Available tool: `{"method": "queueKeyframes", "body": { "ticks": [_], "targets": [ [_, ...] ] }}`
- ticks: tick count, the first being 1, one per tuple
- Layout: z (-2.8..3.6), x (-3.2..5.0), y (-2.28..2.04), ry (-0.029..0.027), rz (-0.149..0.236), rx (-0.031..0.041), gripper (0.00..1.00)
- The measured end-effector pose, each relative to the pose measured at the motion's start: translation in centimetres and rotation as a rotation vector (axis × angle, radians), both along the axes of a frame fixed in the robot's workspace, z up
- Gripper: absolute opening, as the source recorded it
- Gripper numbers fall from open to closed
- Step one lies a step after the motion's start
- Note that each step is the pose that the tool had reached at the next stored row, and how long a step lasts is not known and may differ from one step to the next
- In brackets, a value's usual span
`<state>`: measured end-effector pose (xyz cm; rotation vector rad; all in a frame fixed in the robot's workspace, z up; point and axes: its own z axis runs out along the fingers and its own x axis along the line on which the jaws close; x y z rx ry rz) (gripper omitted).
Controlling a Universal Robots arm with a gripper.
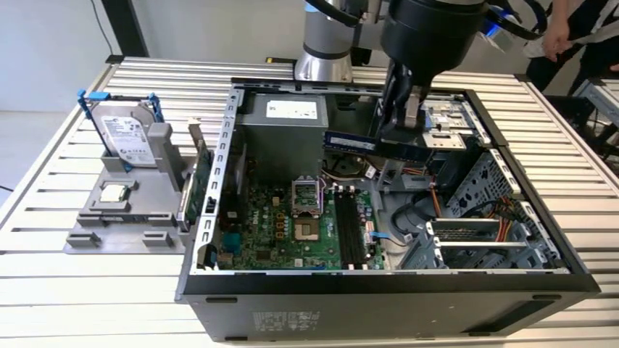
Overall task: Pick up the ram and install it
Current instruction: 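Insert the ram into the slot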
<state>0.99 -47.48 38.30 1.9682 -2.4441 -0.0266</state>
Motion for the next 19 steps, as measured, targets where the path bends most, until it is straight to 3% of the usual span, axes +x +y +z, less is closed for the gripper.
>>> {"method": "queueKeyframes", "body": {
  "ticks": [19],
  "targets": [
    [0.0, 0.0, 0.0, 0.0, -0.234, 0.0, 0.0]
  ]
}}
